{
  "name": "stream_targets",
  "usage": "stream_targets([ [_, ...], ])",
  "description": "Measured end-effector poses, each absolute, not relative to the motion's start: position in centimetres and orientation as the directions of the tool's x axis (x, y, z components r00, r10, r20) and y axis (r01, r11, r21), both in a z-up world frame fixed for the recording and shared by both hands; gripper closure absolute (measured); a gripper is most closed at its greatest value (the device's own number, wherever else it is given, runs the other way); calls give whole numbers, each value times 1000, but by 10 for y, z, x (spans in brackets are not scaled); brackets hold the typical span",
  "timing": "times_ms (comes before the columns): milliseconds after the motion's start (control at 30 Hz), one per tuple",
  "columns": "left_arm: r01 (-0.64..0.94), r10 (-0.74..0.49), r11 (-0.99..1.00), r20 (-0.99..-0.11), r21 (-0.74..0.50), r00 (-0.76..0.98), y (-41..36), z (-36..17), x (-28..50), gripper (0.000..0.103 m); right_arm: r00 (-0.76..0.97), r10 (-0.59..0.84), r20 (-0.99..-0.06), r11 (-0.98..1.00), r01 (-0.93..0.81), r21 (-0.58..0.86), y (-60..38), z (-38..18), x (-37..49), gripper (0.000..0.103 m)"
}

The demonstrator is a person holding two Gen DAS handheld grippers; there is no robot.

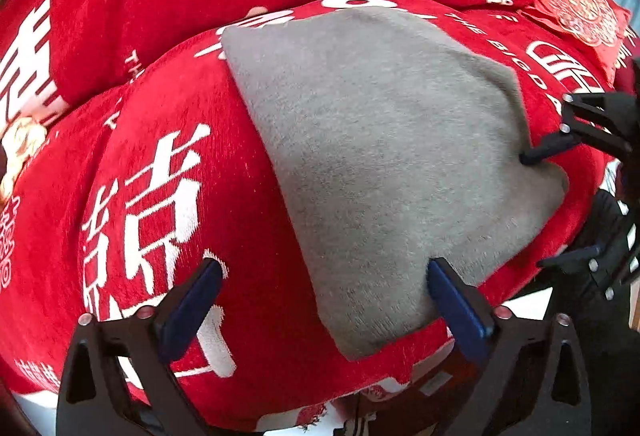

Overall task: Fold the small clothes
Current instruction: 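Press and smooth the folded sweater flat with both tools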

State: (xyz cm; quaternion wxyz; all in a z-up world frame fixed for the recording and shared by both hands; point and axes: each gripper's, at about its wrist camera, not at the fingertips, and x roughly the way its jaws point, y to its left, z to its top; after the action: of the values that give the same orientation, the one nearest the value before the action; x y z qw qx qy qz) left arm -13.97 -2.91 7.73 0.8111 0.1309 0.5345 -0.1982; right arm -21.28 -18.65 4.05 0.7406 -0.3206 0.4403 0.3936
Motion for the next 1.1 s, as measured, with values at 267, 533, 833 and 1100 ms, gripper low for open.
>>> stream_targets([
  [267, 435, -183, 900, -893, 16, 411, -34, 101, -137, 0, 324, 402, -856, 479, -872, -105, -181, 92, -205, 23],
  [533, 385, -134, 922, -912, 27, 387, -42, 86, -116, 0, 297, 360, -885, 565, -823, -47, -175, 60, -144, 23],
  [833, 360, -120, 932, -913, 32, 391, -44, 84, -116, 0, 390, 320, -863, 657, -748, -94, -173, 58, -154, 22],
  [1100, 303, -107, 953, -912, 20, 396, -44, 82, -116, 0, 452, 252, -856, 786, -611, -91, -172, 60, -157, 22],
])
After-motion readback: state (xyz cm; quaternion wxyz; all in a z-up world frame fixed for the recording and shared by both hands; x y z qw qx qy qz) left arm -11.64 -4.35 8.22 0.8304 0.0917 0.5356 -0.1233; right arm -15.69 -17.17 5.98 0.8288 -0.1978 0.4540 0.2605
